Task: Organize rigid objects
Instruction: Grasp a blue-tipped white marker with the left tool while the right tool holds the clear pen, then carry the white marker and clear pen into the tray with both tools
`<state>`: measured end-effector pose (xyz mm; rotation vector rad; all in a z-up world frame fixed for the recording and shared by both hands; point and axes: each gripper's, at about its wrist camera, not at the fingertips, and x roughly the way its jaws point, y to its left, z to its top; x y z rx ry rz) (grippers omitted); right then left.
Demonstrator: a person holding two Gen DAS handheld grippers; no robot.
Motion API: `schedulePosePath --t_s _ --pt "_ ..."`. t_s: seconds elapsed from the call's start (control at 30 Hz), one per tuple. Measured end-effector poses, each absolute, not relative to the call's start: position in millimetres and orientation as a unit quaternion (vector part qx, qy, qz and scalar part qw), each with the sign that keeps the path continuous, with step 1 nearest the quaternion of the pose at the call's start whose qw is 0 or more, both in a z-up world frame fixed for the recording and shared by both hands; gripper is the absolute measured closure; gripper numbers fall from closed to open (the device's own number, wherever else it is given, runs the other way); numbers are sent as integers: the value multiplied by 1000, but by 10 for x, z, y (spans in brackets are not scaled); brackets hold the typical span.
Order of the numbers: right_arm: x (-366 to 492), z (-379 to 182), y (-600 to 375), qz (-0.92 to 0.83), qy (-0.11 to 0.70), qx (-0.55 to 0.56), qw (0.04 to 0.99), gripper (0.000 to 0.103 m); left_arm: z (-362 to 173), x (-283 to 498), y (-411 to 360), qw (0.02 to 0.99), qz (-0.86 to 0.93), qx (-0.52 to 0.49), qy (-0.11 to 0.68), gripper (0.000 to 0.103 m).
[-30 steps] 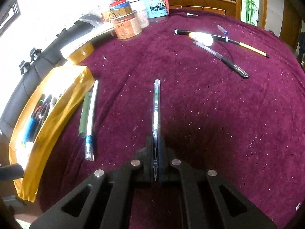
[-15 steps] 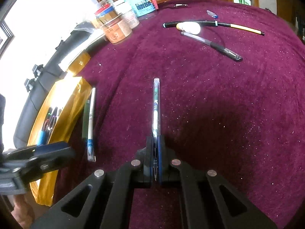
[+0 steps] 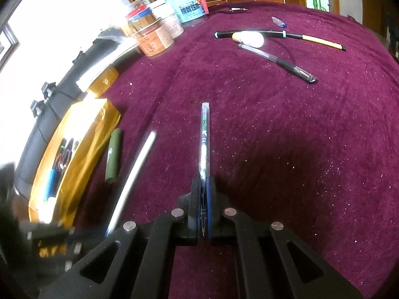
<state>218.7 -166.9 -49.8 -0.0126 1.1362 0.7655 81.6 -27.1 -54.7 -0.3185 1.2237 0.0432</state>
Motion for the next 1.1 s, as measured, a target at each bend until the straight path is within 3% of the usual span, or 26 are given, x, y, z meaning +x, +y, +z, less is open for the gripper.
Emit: schedulePosePath --t_s 0.13,0.23,0.37,0.4,0.47,0.5,0.6,0.67,0.7,0.9,1.1 --pt "2075 -441 -1572 386 525 -66 756 100 -505 760 -290 815 11 -136 564 94" --pt "2066 -371 -1596 391 507 -58 766 99 -392 847 -250 824 13 -125 552 84" --pt "2104 -328 -1567 403 491 -32 772 81 -456 1013 -305 828 24 -97 552 82" --pt "2131 -339 -1531 394 487 -36 779 80 -519 1056 -299 823 19 -104 559 81" --pt "2180 -378 -1450 398 493 -33 773 80 -541 1089 -284 831 26 -103 546 96" --pt "2186 -390 -1413 400 495 -33 771 80 -541 1072 -289 837 35 -89 540 97" --pt "2164 -469 -1295 387 492 -63 777 82 -519 965 -248 841 31 -102 531 98" --pt "2100 -476 -1293 373 478 -85 790 94 -510 872 -187 839 11 -134 527 98" --pt "2065 -475 -1304 369 476 -90 793 96 -519 887 -165 837 6 -147 526 98" --pt "1965 -449 -1355 356 467 -81 806 96 -415 784 85 830 -35 -239 503 98" --pt "1847 -217 -1433 397 425 -38 812 96 16 457 380 844 -34 -272 462 98"
